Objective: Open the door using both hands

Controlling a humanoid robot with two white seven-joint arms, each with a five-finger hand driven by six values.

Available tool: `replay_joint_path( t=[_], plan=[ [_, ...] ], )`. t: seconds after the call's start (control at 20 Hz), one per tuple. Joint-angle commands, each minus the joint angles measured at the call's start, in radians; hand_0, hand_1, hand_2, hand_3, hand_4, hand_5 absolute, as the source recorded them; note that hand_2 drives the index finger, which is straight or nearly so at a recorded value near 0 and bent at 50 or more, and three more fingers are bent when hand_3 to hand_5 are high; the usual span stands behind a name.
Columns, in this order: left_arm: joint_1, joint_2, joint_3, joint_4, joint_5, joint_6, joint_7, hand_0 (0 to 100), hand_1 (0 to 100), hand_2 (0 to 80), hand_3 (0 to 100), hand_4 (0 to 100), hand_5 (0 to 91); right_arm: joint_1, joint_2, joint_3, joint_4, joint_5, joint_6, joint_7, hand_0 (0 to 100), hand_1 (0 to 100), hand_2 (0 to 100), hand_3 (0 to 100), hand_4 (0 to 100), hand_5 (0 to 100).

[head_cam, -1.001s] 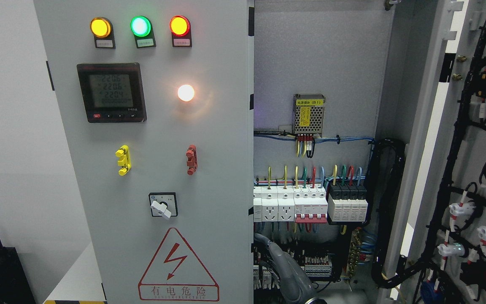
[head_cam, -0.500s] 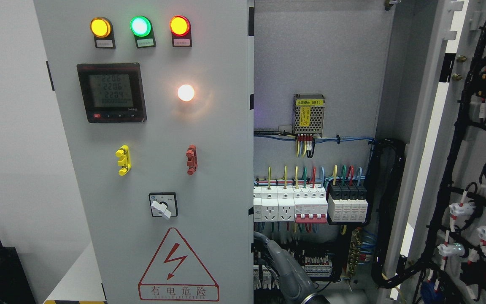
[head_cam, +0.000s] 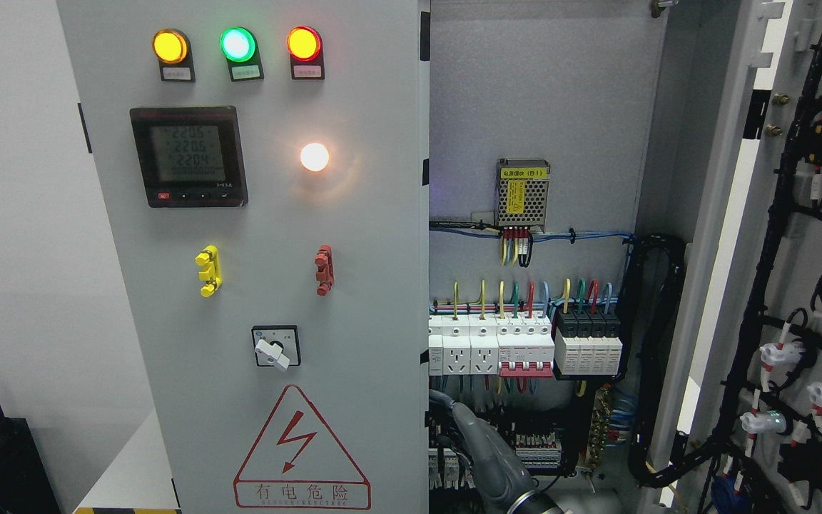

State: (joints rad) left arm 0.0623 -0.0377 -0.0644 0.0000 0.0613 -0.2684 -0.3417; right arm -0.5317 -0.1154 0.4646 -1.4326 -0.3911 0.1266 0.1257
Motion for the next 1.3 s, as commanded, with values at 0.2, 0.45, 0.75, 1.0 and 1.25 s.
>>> replay_joint_path(
  t=[0.2,0.45,0.75,1.0,1.25],
  plan=[
    [-0.001,-0.001,0.0,-0.003,0.0,0.0,0.0,0,0,0.0,0,3,0.0,-0.024,-0.003,-0.006,0.026,-0.011,-0.001,0.026,11,0,0,0,0,0],
    [0.001,0.001,0.0,-0.003,0.0,0.0,0.0,0,0,0.0,0,3,0.0,-0.025,-0.003,-0.007,0.029,-0.011,-0.001,0.028,11,0,0,0,0,0],
    [-0.001,-0.001,0.0,-0.003,0.0,0.0,0.0,0,0,0.0,0,3,0.0,-0.033,-0.003,-0.007,0.034,-0.012,0.002,0.094,11,0,0,0,0,0],
    [0.001,-0.001,0.0,-0.003,0.0,0.0,0.0,0,0,0.0,0,3,0.0,-0.053,-0.006,-0.02,0.06,-0.015,0.001,0.1,11,0,0,0,0,0],
    [-0.001,-0.001,0.0,-0.003,0.0,0.0,0.0,0,0,0.0,0,3,0.0,-0.073,-0.02,-0.03,0.086,-0.064,0.001,0.113,11,0,0,0,0,0]
  ],
)
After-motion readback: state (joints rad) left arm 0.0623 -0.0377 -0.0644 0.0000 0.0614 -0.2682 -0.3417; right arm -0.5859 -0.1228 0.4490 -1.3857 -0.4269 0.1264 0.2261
